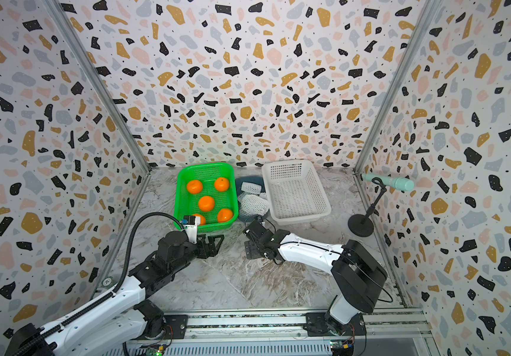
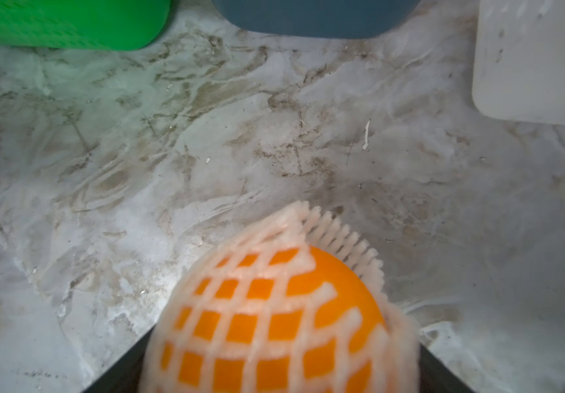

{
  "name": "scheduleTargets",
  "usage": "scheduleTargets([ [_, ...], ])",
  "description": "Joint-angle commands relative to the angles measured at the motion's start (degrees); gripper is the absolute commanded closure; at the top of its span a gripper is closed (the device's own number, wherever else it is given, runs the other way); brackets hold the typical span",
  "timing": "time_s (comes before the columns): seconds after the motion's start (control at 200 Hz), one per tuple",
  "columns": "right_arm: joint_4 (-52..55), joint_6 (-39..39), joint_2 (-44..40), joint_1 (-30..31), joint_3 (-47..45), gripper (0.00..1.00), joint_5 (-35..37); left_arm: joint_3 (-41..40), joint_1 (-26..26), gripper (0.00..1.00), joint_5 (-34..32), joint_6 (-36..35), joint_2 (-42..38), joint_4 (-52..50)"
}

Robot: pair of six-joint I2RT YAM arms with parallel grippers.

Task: Remove foam nets from oranges
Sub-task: Place the orange at the center of the board.

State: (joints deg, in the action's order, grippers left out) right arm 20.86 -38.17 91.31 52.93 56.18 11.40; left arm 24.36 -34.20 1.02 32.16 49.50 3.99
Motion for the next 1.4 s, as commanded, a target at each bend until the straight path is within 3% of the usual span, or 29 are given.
scheduleTargets([
  [0.0, -1.7, -3.4, 1.5, -0.3, 0.2, 0.13, 0.6, -1.4, -0.2, 0.06, 0.7, -0.3, -0.5, 2.1],
  [0.395, -6.6, -2.3, 3.2, -1.7, -0.6, 0.05, -4.5, -14.9, -0.7, 0.07, 3.3, 8.5, -3.6, 16.9],
  [0.711, -5.9, -1.6, -1.0, -2.5, -2.1, 0.01, -3.5, -18.8, -7.4, 0.08, 2.9, 14.5, -4.1, 23.2],
  [1.066, -7.1, 1.8, -5.6, -3.1, -3.8, 0.01, -4.1, -17.7, -22.0, 0.1, -4.2, 18.0, 7.7, 33.1],
  [1.396, -13.3, 6.3, -7.9, -5.6, -5.6, 0.02, -8.7, -12.7, -25.9, 0.23, -4.0, 22.1, 24.0, 44.0],
])
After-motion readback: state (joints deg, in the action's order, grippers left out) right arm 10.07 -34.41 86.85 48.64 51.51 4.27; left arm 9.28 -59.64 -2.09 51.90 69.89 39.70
